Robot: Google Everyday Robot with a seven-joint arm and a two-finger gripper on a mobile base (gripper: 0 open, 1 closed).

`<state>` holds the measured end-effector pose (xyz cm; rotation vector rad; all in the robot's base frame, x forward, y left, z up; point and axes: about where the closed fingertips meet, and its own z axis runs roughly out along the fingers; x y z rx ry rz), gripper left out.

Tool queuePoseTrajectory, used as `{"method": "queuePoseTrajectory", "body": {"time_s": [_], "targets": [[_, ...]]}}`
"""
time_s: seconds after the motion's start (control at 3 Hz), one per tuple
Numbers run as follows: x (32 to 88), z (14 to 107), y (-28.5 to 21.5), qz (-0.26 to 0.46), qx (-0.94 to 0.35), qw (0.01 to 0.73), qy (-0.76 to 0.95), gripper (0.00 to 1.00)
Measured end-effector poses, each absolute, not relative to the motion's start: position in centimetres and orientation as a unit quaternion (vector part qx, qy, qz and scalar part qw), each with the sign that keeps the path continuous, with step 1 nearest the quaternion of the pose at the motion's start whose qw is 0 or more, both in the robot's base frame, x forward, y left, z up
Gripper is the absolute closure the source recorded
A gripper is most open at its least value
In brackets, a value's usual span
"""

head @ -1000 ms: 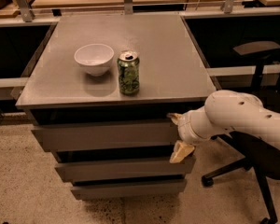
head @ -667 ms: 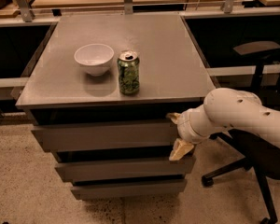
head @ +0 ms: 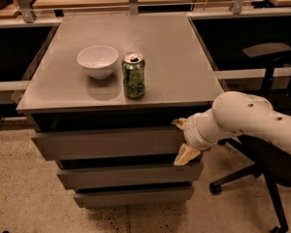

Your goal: Open top drawer

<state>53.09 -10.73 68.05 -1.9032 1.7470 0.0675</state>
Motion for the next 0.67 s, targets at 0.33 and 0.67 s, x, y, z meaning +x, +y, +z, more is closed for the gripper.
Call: {"method": "queuePoseTrajectory", "body": {"time_s": [0.33, 0.67], "targets": [[51.6, 69.5, -10.0, 0.035, -0.704, 0.296, 0.645, 0.24], [49.0, 71.1, -8.6, 0.047, -0.705, 0.306, 0.638, 0.25]]}}
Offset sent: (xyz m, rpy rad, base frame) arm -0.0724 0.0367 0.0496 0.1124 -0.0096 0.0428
